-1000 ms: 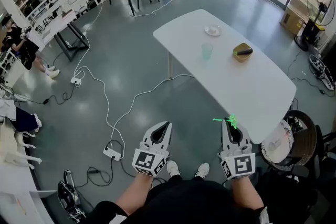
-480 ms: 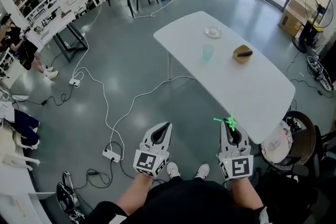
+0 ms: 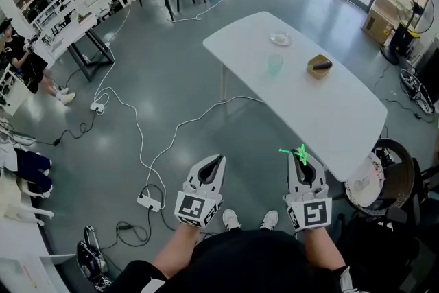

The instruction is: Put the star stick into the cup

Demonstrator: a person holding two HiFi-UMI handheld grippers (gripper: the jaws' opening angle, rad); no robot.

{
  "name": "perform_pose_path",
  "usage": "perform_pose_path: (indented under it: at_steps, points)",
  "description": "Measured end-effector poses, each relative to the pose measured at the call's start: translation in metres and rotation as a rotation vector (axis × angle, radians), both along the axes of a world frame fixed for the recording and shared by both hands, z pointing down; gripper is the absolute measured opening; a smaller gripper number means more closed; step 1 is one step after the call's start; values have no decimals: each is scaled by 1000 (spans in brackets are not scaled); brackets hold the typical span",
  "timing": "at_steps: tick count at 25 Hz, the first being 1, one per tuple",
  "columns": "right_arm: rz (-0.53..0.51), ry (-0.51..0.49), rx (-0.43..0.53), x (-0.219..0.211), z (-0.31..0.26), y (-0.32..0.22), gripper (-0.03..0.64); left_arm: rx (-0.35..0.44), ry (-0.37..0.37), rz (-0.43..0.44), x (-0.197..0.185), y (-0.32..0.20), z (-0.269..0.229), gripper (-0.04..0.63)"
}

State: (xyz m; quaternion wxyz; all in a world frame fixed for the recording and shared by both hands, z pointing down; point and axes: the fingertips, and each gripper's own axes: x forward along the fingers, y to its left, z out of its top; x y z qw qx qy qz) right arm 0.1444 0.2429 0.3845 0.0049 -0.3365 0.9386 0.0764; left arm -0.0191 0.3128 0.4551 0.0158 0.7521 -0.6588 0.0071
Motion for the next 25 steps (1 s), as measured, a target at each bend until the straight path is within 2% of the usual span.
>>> perform_pose_path:
  at_steps: [14,19,25]
  points:
    - [33,6,6,-24,8,3,15,10,-31,23,-24,7,-1,9]
    - [23,7,-12,-37,17,-25,15,-11,-53,27,-33,-20,5,9]
    - [15,2,-19,-56,20,-85,15,-38,-63,21,-51,-73,11,9]
